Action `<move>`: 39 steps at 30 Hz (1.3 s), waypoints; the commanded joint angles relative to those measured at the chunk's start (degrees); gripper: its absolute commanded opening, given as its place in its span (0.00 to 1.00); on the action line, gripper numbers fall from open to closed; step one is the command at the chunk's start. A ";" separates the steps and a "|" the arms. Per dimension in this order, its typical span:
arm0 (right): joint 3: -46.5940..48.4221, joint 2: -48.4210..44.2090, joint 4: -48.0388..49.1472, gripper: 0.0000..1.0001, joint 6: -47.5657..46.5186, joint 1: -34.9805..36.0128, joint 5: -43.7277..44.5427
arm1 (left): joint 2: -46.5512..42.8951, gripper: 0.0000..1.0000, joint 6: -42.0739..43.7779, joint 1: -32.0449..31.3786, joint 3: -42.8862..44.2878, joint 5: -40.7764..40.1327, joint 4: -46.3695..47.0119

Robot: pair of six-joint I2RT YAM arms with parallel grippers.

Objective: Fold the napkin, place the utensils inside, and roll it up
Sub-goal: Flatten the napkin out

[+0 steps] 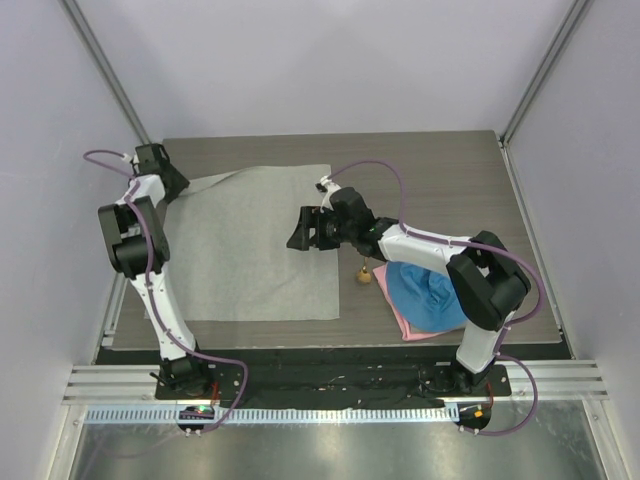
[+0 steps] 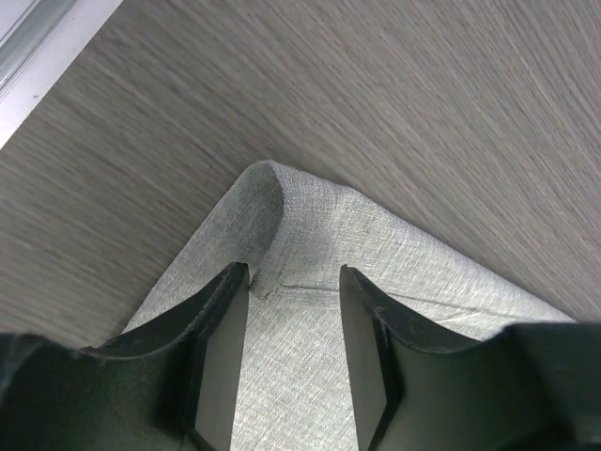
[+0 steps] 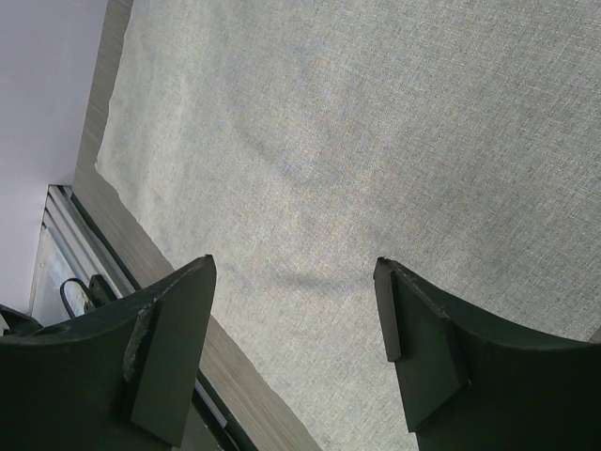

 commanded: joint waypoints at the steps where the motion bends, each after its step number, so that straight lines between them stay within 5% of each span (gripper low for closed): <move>1: 0.36 -2.24 0.96 0.77 1.02 0.60 2.54 | 0.99 0.44 -0.04 0.71 3.55 1.25 -0.19; 8: 0.79 -0.92 0.26 0.77 1.03 0.78 3.24 | 2.49 0.13 -4.77 2.46 4.43 6.26 2.17; 19: 2.02 1.89 -2.29 0.77 0.94 1.39 4.65 | 6.62 0.05 -19.62 5.54 5.48 12.86 13.33; 28: 4.31 4.88 -4.14 0.77 0.76 2.01 4.82 | 11.27 0.25 -28.42 5.72 8.82 16.89 23.53; 29: 4.57 5.05 -4.14 0.77 0.67 2.01 4.82 | 11.63 0.39 -29.82 5.63 9.00 16.99 24.84; 32: 4.84 5.49 -4.23 0.77 0.50 2.01 4.91 | 12.16 0.60 -30.45 5.72 9.18 17.08 26.52; 35: 4.75 4.97 -5.81 0.77 0.15 2.01 5.26 | 10.94 0.74 -29.31 5.72 8.74 17.25 27.13; 39: 4.49 3.04 -8.34 0.77 -1.70 2.10 7.89 | 5.76 0.81 -26.06 5.63 2.70 17.60 30.99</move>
